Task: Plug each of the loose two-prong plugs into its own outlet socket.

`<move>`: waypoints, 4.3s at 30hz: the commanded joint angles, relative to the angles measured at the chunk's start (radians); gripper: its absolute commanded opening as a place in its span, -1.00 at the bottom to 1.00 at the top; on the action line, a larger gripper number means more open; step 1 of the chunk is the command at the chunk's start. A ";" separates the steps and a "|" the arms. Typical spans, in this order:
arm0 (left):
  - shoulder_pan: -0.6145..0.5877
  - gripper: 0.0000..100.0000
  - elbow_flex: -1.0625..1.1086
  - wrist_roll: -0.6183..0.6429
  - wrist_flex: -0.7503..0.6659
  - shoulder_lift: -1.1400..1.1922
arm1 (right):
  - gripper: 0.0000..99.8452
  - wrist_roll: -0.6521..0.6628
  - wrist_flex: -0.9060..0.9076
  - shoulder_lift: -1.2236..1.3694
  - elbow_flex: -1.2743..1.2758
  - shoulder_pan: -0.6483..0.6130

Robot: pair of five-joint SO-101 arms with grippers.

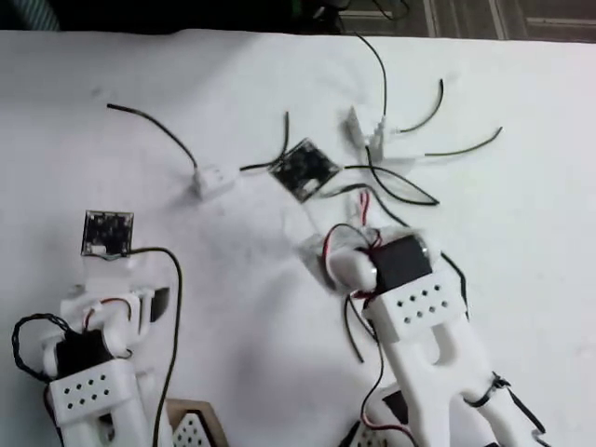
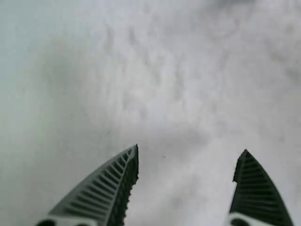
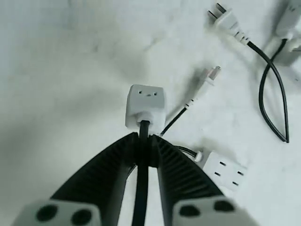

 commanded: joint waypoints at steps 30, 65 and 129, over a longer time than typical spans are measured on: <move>0.053 -0.35 -0.106 0.100 0.118 -0.013 | -0.48 0.006 0.384 -0.094 -0.368 0.044; -0.004 -0.62 -0.204 0.496 -0.003 -0.013 | -0.48 0.143 -0.351 -0.048 0.428 -0.111; -0.050 -0.62 -0.163 0.488 -0.060 -0.013 | -0.94 -0.493 -0.239 0.549 -0.296 -0.104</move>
